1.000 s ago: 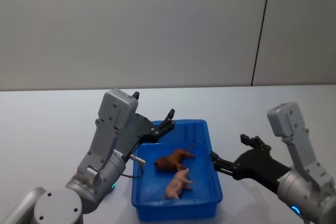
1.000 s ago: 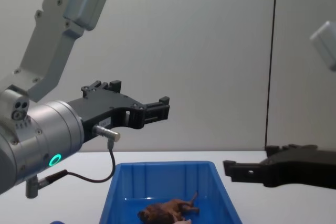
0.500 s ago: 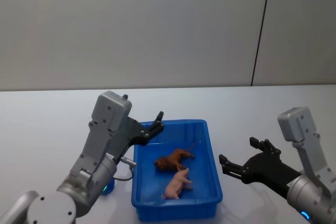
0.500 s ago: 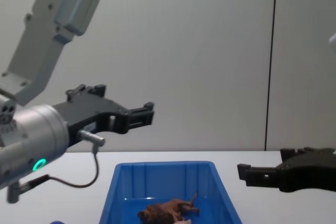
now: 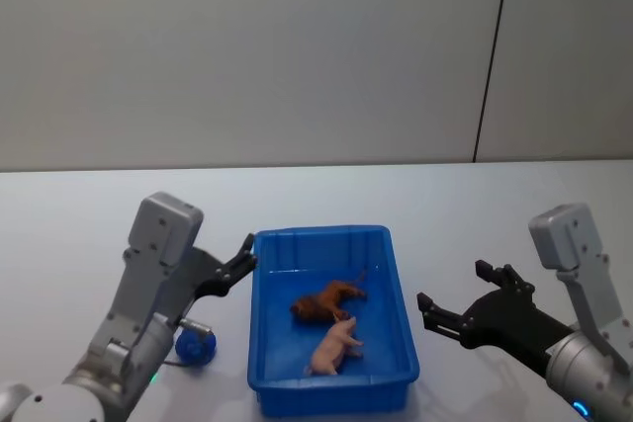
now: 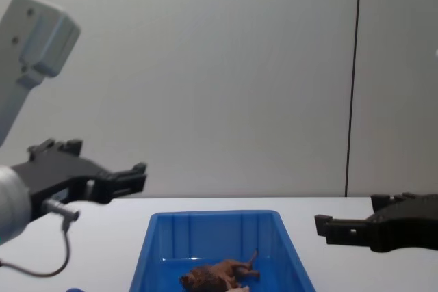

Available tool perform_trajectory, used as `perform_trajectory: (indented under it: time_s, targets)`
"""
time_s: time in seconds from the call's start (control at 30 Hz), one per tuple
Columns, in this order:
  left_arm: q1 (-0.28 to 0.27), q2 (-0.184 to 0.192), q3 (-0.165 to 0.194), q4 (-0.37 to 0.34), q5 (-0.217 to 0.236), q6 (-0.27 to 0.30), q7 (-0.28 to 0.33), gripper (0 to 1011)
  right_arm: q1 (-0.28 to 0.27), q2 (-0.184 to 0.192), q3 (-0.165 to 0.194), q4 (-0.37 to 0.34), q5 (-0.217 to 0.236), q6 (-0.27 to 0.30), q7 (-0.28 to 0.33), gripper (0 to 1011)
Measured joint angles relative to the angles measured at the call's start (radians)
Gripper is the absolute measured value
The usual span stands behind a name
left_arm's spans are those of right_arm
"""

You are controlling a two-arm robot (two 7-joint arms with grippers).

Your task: Pick up the two dolls from the table and place them into the box.

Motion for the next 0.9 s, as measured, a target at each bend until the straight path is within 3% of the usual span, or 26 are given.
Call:
perform_trajectory:
  time_s: [0.4,0.9]
  targets:
    - [0.042,0.038,-0.022,0.022,-0.027,0.009,0.010,1002,-0.003,0.003,0.001,-0.003,0.001,-0.001,-0.002,1001]
    - [0.059,0.054,-0.034,0.084,-0.045,0.024,-0.066,1002,-0.005,0.004,0.002,-0.004,0.002,-0.001,-0.003,1001]
